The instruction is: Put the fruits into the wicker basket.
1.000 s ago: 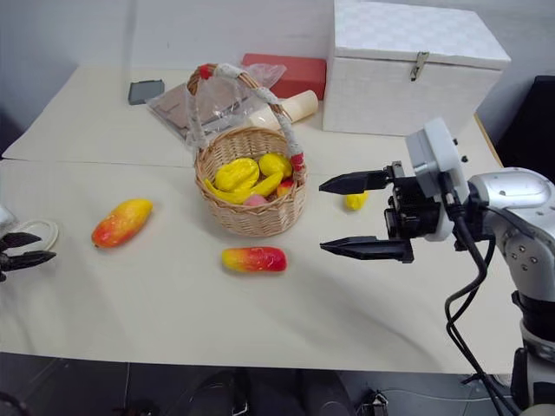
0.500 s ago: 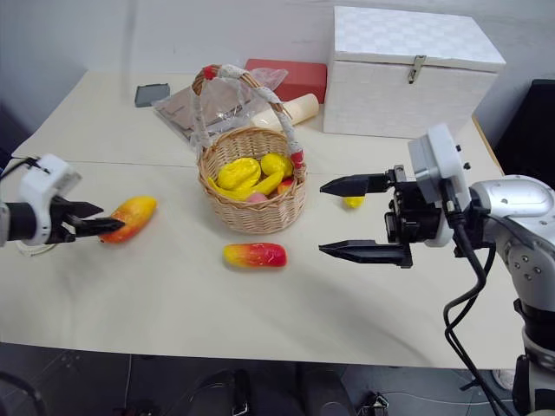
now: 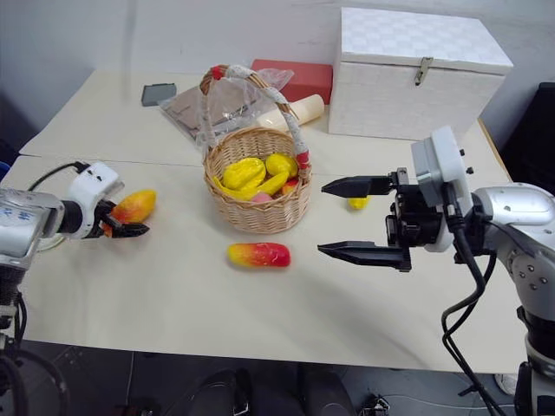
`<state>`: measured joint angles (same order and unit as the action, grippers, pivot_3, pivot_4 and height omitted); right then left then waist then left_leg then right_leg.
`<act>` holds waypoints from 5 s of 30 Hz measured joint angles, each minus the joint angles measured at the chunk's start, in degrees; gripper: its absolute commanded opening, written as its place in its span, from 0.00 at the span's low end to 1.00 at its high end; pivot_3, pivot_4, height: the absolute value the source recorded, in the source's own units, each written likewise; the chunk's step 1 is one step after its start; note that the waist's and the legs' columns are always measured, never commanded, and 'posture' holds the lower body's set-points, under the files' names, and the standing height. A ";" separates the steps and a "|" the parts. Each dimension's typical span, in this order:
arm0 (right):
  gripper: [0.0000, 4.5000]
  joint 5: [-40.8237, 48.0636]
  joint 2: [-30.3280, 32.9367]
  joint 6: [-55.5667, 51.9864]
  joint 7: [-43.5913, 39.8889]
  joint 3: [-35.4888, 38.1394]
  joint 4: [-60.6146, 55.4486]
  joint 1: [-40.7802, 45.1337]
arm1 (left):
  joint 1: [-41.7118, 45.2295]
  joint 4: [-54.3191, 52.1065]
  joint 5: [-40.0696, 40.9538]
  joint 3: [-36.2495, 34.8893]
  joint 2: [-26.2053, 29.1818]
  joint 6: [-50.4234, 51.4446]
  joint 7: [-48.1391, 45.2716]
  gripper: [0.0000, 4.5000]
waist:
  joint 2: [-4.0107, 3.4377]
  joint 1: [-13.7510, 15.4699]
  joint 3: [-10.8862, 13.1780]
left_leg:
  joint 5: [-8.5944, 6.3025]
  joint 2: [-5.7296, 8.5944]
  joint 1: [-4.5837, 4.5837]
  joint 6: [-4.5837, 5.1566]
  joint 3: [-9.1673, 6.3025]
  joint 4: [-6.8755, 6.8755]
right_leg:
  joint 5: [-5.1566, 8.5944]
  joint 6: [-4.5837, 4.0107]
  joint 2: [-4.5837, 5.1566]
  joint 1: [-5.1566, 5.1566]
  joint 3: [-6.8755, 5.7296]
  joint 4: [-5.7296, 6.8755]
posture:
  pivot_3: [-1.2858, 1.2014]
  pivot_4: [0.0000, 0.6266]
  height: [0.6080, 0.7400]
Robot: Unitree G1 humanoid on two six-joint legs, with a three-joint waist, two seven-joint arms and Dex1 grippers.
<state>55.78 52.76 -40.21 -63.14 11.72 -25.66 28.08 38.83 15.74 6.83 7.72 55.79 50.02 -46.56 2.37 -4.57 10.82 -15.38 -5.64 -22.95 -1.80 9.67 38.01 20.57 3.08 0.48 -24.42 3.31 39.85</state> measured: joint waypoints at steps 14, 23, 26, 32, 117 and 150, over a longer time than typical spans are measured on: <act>1.00 2.04 0.95 -1.08 2.48 2.91 -2.09 -3.09 | 1.85 -17.85 15.97 -12.50 5.20 9.72 -13.13 0.50 | 0.04 0.01 0.02 | 0.00 0.01 -0.11 -0.01 -0.06 0.02 | 0.01 0.01 0.02 -0.03 -0.05 -0.01 | 0.52 0.24 1.00; 1.00 2.52 1.03 -1.31 6.43 5.10 -4.63 -5.39 | 24.21 -18.13 17.29 0.44 -11.25 13.42 -8.32 0.50 | 0.03 1.52 0.03 | 0.16 0.34 0.06 0.20 -0.29 0.09 | -0.17 0.31 0.09 0.33 -0.02 -0.11 | 0.52 0.24 1.00; 1.00 2.62 1.02 -1.31 7.58 5.16 -5.46 -6.20 | 25.82 -12.12 13.05 7.52 -14.90 7.74 -8.73 0.50 | -0.02 1.03 0.06 | 0.15 0.33 0.07 0.16 -0.38 0.04 | -0.17 0.31 -0.01 0.29 0.13 -0.12 | 0.52 0.24 1.00; 1.00 3.86 1.07 -1.36 9.86 7.07 -6.71 -7.59 | 31.36 5.20 3.11 13.53 -21.58 -5.62 -6.56 0.78 | -0.07 1.18 0.09 | 0.15 0.58 0.06 0.11 -0.66 -0.01 | -0.16 0.28 -0.02 0.27 0.16 -0.15 | 0.52 0.24 1.00; 1.00 -13.06 -10.11 0.24 35.50 1.86 1.23 -15.69 | 15.12 -19.86 25.76 -12.16 -13.79 -7.46 -29.66 0.80 | -0.14 1.63 0.11 | 0.16 0.88 0.00 0.49 -1.35 0.07 | -0.54 0.86 0.18 0.74 0.10 -0.79 | 0.52 0.24 1.00; 0.42 -41.12 -39.35 23.73 55.70 -3.49 53.27 13.00 | 12.70 -26.33 28.81 -9.13 -10.68 -8.25 -20.42 0.81 | -0.17 -1.22 0.13 | 0.25 0.91 0.25 0.40 -1.17 -0.21 | -0.60 0.81 0.14 0.74 0.26 -0.75 | 0.52 0.24 1.00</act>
<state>14.66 13.41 -16.48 -7.44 8.23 27.61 41.08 51.53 -10.59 35.64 -1.41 45.11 41.77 -66.98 2.19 -5.79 10.96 -15.13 -4.73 -22.70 -1.40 8.50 37.80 19.98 3.90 0.62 -23.68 3.57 39.10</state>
